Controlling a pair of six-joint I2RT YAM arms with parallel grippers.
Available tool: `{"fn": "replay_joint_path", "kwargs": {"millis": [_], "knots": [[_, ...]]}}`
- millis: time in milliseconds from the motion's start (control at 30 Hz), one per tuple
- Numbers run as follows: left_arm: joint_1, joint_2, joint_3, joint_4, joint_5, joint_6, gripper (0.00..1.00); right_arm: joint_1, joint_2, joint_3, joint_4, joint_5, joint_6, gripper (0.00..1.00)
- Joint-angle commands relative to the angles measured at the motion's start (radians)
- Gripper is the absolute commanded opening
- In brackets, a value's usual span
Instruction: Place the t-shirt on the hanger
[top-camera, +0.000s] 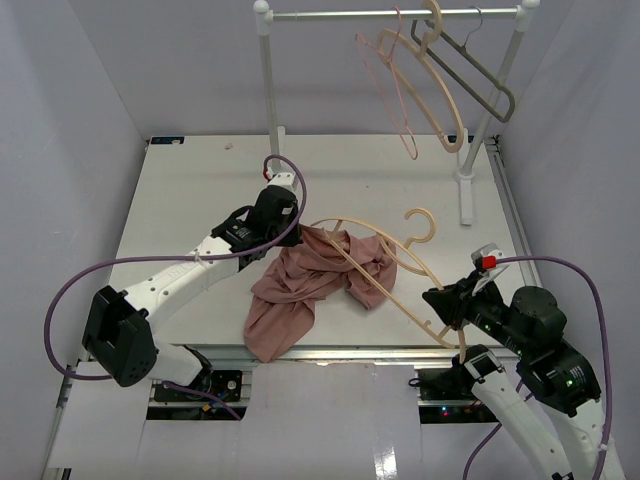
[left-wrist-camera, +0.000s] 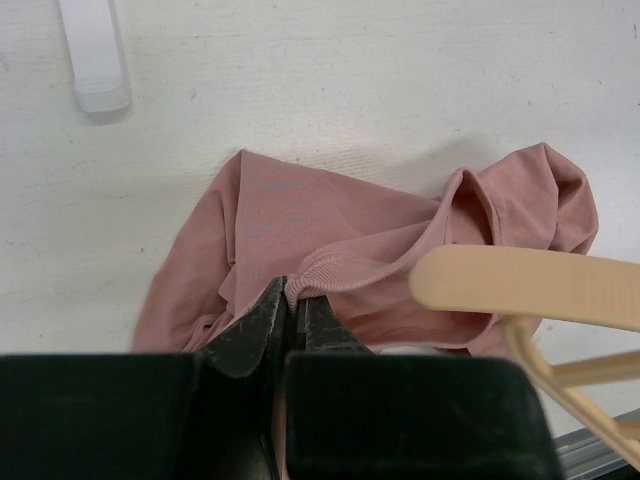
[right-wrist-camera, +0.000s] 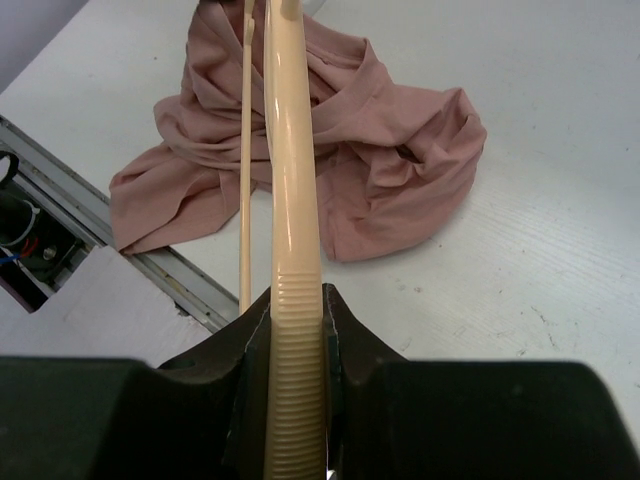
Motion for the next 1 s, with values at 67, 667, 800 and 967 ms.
{"fn": "replay_joint_path", "kwargs": {"millis": [67, 667, 800, 967], "knots": [[0.007, 0.007, 0.047, -0.014, -0.016, 0.01, 0.0, -0.001, 0.001, 0.039, 0.026, -0.01, -0.001, 0.08], [0.006, -0.017, 0.069, -0.017, 0.012, 0.024, 0.0, -0.001, 0.039, 0.028, 0.005, -0.078, -0.018, 0.08], [0.006, -0.036, 0.066, -0.014, 0.025, 0.023, 0.0, 0.0, 0.047, 0.02, 0.009, -0.069, -0.018, 0.08], [0.006, -0.062, 0.062, 0.012, 0.115, 0.044, 0.0, -0.002, 0.08, 0.002, 0.051, -0.076, -0.012, 0.08]]}}
